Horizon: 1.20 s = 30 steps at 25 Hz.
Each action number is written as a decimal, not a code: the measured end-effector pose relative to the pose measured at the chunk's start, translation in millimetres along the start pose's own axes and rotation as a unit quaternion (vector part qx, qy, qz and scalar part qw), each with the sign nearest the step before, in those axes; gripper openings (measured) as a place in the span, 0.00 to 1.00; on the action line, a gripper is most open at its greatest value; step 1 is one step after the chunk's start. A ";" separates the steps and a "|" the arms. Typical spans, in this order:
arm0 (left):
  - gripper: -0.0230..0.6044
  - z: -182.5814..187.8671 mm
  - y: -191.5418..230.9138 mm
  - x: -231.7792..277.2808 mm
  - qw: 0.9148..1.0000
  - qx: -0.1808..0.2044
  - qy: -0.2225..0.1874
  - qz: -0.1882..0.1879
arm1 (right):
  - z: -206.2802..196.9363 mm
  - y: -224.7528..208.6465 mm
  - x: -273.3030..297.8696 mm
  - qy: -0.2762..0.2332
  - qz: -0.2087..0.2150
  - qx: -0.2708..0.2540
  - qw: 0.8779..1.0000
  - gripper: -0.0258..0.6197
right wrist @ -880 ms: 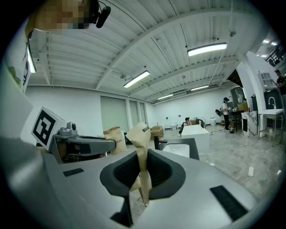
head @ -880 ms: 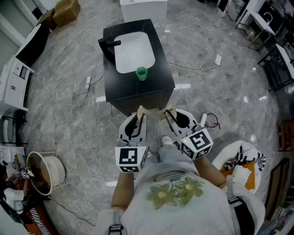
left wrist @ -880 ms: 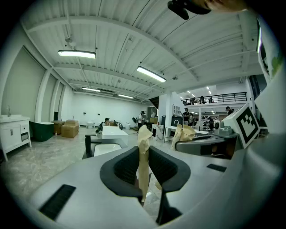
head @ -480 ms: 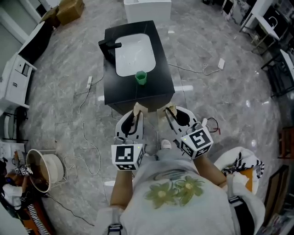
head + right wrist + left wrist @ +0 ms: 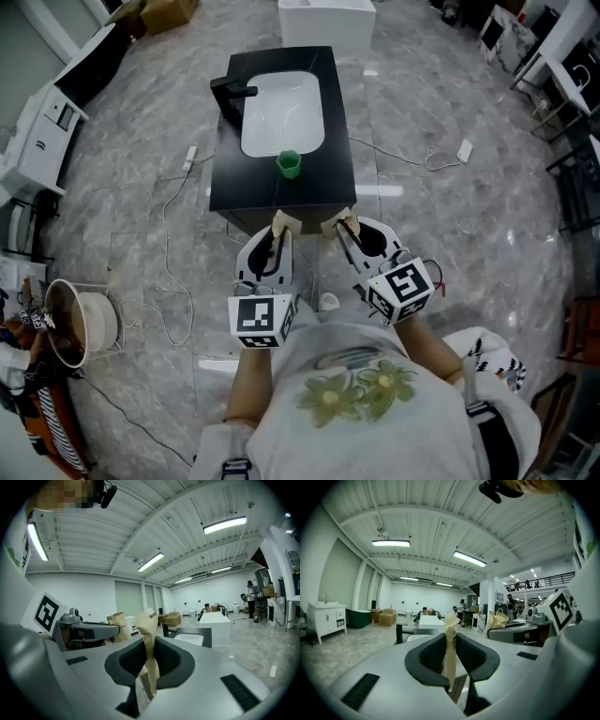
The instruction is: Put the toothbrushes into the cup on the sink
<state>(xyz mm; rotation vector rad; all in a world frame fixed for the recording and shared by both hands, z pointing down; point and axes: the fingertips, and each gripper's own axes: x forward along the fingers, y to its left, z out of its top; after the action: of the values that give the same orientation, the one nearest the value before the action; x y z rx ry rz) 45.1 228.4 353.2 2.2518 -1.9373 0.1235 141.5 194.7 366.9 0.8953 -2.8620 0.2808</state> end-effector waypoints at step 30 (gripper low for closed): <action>0.17 16.8 132.7 169.2 1.000 -0.005 0.021 -0.021 | 40.4 -104.3 187.7 0.001 -0.016 0.012 1.000 0.13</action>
<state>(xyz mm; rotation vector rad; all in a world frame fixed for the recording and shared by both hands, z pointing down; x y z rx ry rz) -60.8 41.8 375.5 2.2629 -1.8631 0.1544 45.6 -1.4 375.3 0.9438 -2.8449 0.3146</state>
